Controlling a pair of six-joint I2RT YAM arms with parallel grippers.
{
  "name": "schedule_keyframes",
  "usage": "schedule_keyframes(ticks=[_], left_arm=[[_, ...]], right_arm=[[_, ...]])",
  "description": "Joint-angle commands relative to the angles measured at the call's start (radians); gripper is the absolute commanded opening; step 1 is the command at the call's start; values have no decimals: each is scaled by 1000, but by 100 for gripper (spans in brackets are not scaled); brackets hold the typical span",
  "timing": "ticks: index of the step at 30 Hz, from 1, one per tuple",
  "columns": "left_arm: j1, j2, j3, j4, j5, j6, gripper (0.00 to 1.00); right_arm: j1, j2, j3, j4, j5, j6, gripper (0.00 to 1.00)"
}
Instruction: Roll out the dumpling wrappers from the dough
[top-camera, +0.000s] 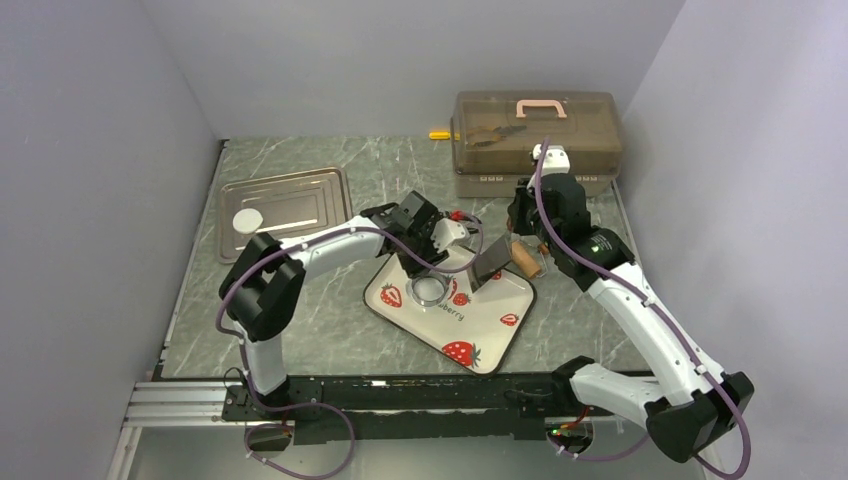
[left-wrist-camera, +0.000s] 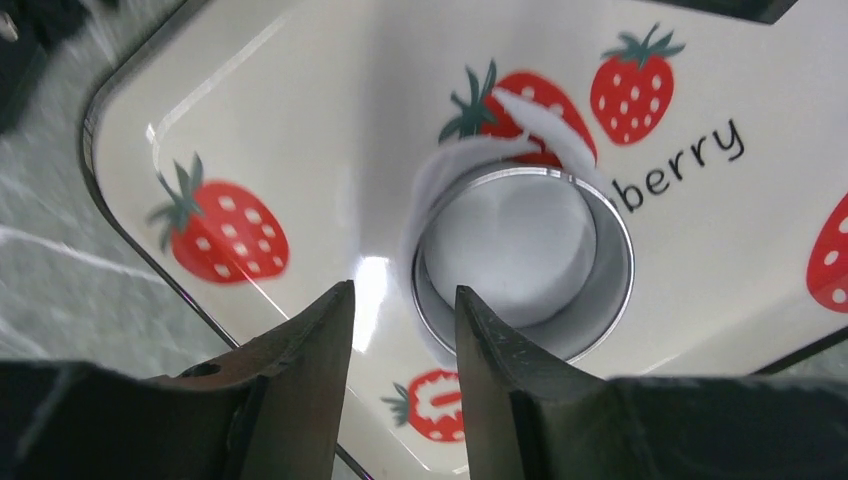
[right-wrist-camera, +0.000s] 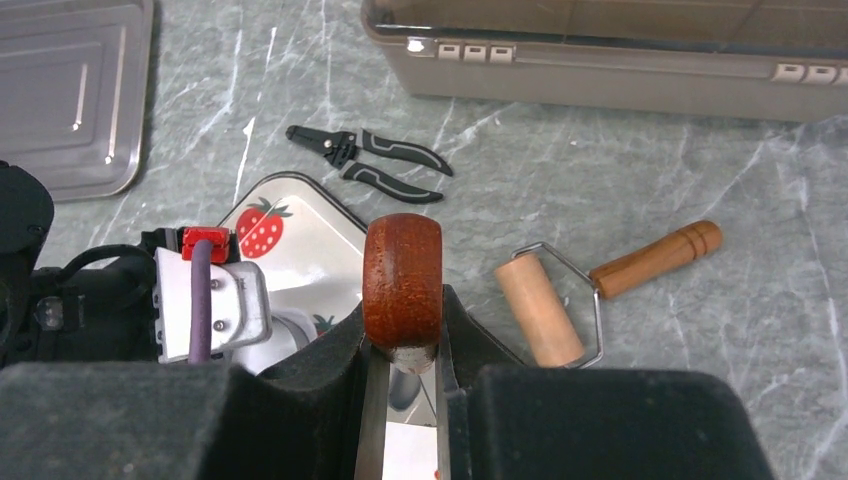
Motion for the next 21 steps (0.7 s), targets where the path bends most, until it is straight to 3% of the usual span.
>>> schedule_keyframes(ticks=[1, 7, 11, 21], left_arm=[[0, -83, -73, -30, -75, -129, 45], [0, -86, -119, -11, -80, -147, 43], [0, -76, -118, -2, -77, -144, 22], [-12, -84, -145, 57, 23, -7, 0]], right_arm=[[-5, -6, 3, 91, -59, 26, 0], [-5, 35, 33, 108, -76, 16, 0], [-7, 39, 37, 111, -78, 14, 0], [-6, 45, -10, 222, -159, 24, 0]])
